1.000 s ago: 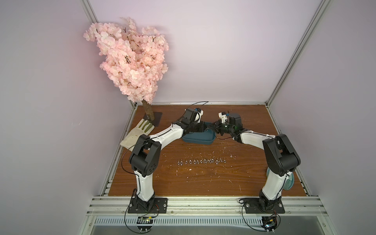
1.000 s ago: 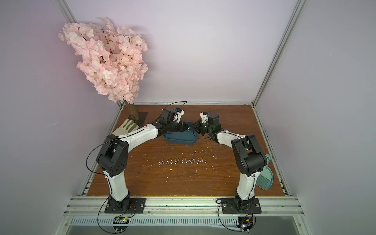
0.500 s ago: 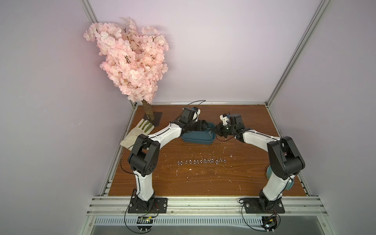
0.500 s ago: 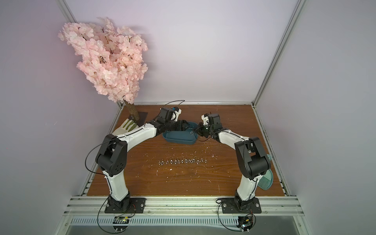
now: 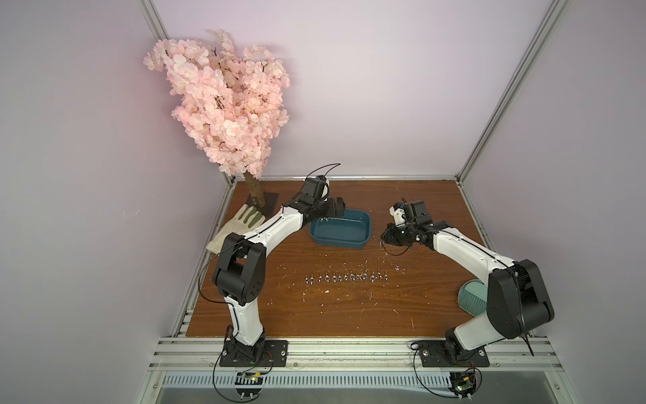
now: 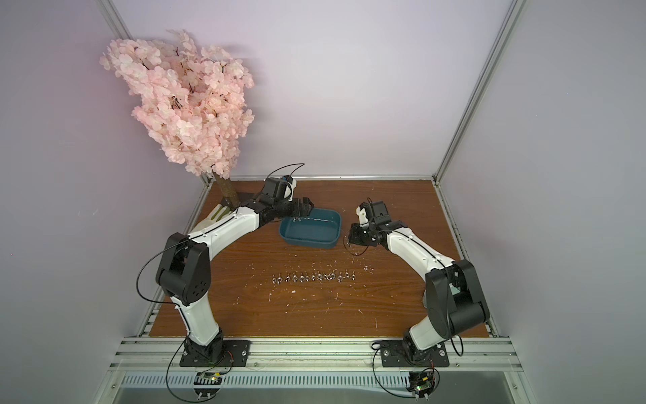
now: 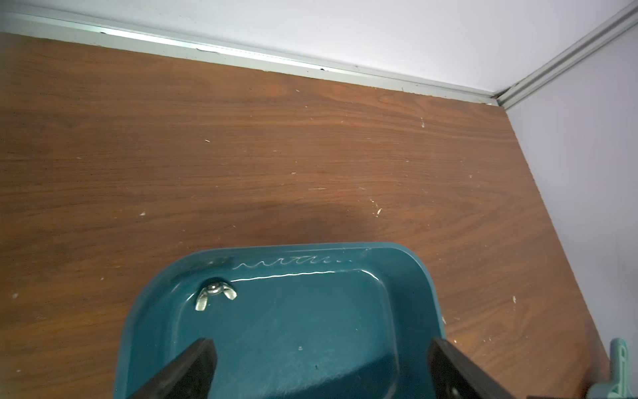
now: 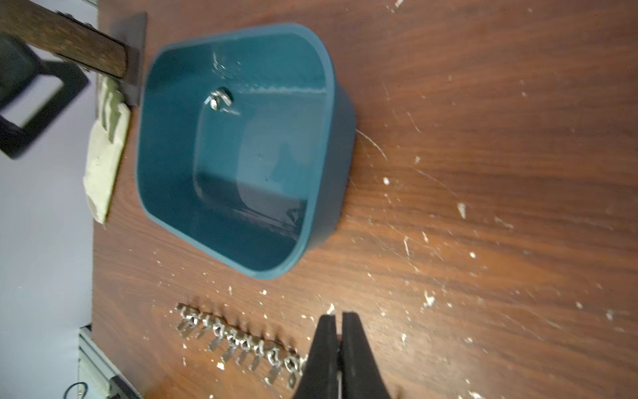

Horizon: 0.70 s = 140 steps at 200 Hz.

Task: Take out the wing nut from the storage box
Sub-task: Place the wing nut at the center of the board.

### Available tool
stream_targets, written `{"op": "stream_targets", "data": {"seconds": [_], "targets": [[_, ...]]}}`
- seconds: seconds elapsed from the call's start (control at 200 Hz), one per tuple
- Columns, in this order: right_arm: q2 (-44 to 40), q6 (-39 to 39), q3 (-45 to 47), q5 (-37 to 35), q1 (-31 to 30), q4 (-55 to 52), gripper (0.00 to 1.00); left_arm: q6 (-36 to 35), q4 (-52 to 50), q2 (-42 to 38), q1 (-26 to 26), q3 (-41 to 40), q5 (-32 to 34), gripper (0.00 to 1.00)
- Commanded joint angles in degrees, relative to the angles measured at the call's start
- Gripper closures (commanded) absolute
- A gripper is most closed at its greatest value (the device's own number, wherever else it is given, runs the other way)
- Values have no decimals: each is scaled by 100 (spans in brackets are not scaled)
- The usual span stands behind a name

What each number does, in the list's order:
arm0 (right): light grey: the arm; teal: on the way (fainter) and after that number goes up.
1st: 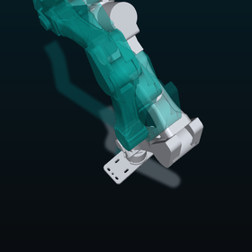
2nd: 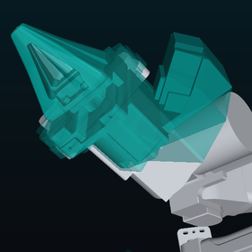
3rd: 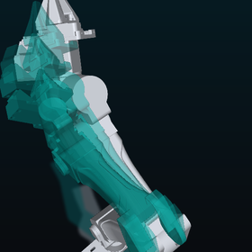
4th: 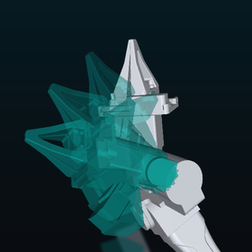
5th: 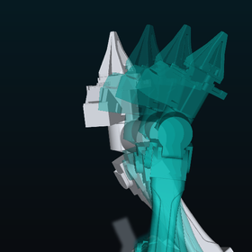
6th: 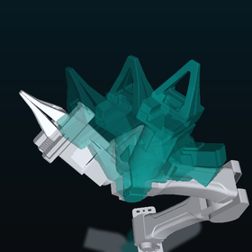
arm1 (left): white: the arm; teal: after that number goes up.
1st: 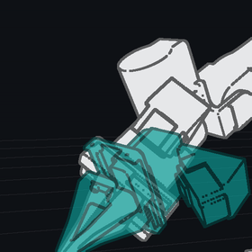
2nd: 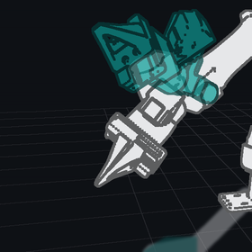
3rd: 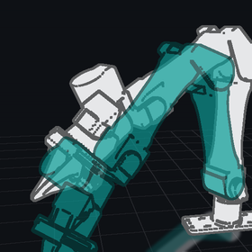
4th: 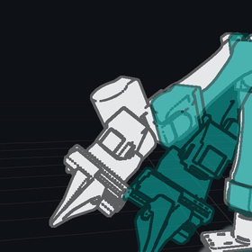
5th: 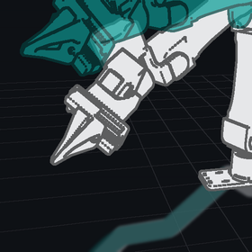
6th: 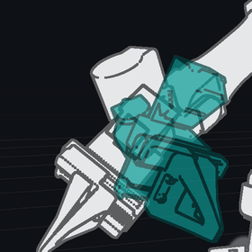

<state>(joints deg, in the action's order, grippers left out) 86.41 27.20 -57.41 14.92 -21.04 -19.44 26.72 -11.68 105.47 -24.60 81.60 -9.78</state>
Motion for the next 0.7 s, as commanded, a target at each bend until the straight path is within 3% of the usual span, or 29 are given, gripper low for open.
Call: {"op": "stream_targets", "data": {"seconds": [0.0, 0.31, 0.696], "targets": [[-339, -242, 337, -408, -23, -669, 100, -32, -269, -80, 70, 137, 569, 1], [-649, -69, 1180, -685, -298, -812, 99, 274, -165, -117, 205, 2, 671, 1], [-201, -48, 1087, -993, -673, -695, 99, 188, -261, -193, 209, -83, 621, 1]]}}
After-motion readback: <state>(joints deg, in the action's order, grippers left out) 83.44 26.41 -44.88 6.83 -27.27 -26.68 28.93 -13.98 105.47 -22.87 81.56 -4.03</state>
